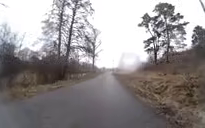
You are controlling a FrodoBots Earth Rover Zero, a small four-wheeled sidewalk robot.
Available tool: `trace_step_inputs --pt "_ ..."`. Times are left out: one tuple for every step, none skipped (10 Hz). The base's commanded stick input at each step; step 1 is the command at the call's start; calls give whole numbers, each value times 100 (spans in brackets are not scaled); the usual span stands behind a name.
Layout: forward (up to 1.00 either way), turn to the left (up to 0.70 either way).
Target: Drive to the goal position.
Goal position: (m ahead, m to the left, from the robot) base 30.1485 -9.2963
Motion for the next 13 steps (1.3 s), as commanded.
trace_step_inputs --pt "69 0" --pt "69 0" --pt "69 0" --pt "69 0" --pt "69 0" --pt "69 0" --pt "69 0" --pt "69 0" --pt "69 0" --pt "69 0" --pt "69 0" --pt "69 0" --pt "69 0"
